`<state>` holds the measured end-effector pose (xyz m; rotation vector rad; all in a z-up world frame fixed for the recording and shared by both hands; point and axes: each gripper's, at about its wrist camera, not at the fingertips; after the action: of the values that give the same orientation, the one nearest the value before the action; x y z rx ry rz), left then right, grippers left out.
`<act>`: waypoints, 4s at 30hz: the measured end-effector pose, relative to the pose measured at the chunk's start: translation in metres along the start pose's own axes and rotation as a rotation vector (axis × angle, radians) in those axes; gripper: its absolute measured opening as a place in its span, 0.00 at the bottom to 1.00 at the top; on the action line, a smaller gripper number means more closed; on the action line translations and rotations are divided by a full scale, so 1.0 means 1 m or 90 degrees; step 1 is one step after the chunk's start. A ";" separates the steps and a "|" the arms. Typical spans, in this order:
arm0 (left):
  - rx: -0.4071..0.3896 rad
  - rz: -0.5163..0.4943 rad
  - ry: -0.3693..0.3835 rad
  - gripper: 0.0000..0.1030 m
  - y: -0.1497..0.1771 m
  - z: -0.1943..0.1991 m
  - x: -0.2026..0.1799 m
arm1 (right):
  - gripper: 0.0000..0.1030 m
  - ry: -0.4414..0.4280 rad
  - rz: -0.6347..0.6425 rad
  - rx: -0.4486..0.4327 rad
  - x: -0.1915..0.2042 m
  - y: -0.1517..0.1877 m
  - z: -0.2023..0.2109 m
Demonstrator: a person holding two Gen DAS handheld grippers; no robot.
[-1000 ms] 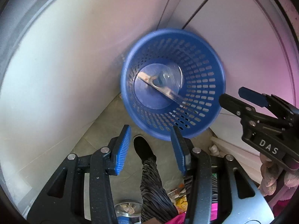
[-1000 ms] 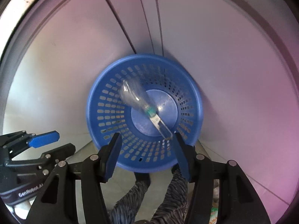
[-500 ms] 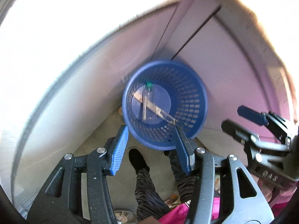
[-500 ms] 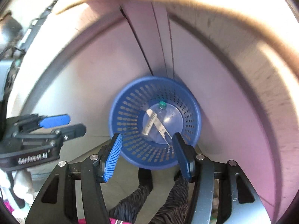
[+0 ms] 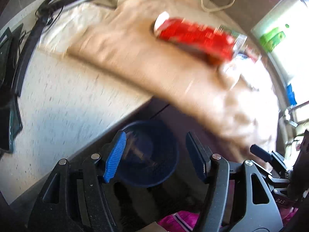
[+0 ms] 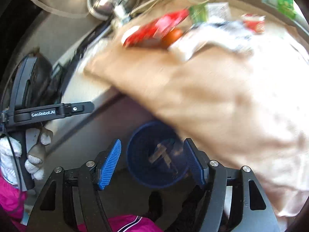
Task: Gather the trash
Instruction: 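Raise both open tools back over the towel, then grasp the red snack wrapper with the left tool while the right tool grasps the red-lidded cup, then lift the wrapper and cup and carry them over the blue basket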
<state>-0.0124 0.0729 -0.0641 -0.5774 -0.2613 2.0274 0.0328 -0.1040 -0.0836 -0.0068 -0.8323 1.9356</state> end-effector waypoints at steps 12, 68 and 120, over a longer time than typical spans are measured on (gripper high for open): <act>-0.028 0.122 0.062 0.72 -0.064 -0.026 -0.039 | 0.69 0.060 -0.046 -0.104 -0.087 -0.064 0.042; -0.071 0.138 -0.003 0.23 -0.208 -0.133 -0.130 | 0.34 0.110 -0.282 -0.029 -0.263 -0.220 -0.068; -0.145 0.024 0.048 0.10 -0.081 0.041 -0.032 | 0.07 -0.008 -0.163 -0.105 -0.083 -0.116 0.026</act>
<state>0.0415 0.0880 0.0137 -0.8038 -0.4421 2.0215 0.1574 -0.1524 -0.0275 0.0129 -0.9505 1.6256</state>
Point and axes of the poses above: each gripper's, at about its wrist camera, not at the fingertips, and z roughly against the way its jaws point, x to its left, y to its underside, and after that the axes turned 8 degrees about -x, right-handed
